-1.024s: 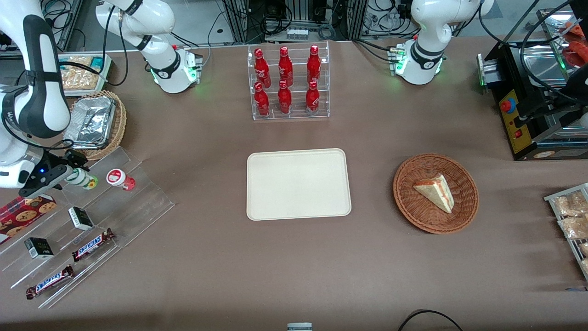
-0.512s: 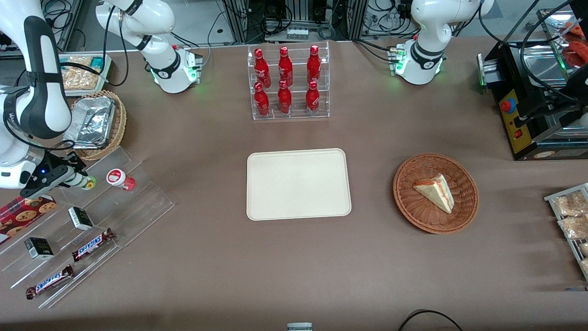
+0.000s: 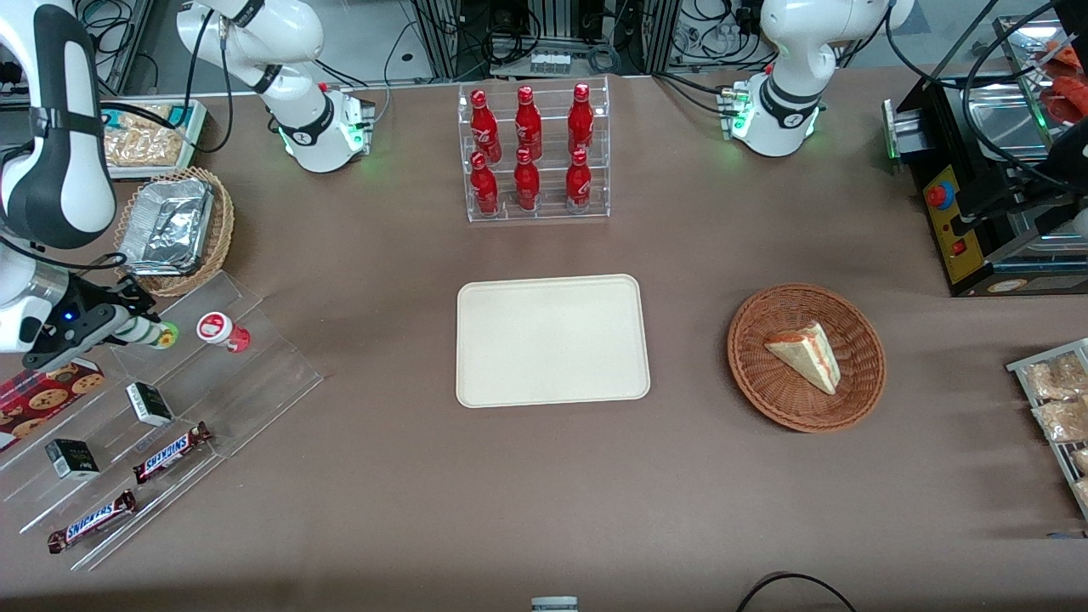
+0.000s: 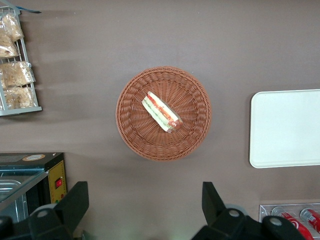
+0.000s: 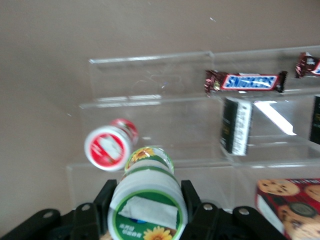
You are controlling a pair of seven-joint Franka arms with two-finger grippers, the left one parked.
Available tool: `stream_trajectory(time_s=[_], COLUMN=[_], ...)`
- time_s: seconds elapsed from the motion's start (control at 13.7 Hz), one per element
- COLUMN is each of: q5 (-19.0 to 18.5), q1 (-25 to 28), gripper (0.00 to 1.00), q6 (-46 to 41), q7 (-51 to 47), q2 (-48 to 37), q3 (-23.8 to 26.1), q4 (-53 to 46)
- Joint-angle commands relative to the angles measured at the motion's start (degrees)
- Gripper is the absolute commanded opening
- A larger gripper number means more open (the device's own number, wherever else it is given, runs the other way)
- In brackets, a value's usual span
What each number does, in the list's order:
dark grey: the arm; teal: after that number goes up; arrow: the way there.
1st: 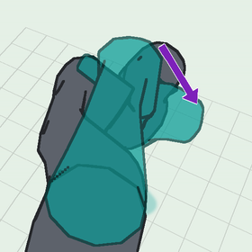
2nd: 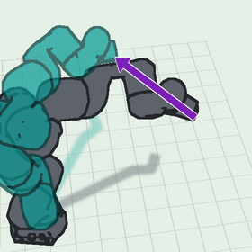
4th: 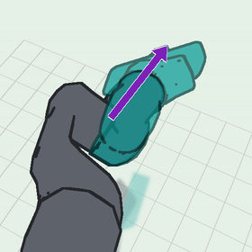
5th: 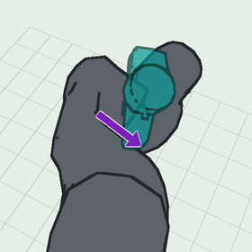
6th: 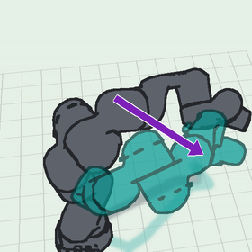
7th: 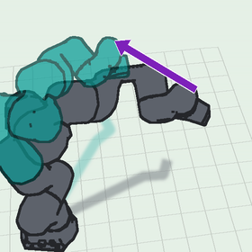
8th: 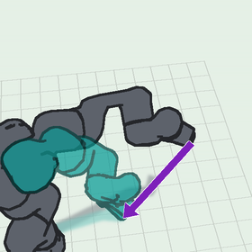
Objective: Place green gum on tray
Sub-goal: 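Lift the gum jar and carry it over the cream tray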
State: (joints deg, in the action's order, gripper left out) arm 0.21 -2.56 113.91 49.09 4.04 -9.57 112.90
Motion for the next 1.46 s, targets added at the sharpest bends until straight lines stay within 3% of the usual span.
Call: stream_trajectory(time_s=[0.0,0.44,0.66,1.02,1.39], q5=[1.1,4.4,8.9,9.3,9.3], q1=[4.5,20.2,26.7,38.2,45.7], gripper=[0.0,0.0,0.0,0.0,0.0], q6=[-4.8,-3.9,0.4,4.7,7.9], q7=[-8.2,-33.0,-44.0,-64.1,-80.8], q2=[-0.1,2.2,5.7,14.2,24.7], q3=[0.0,-0.1,0.0,0.0,0.0], q4=[-2.1,-2.2,-2.4,-8.7,-18.2])
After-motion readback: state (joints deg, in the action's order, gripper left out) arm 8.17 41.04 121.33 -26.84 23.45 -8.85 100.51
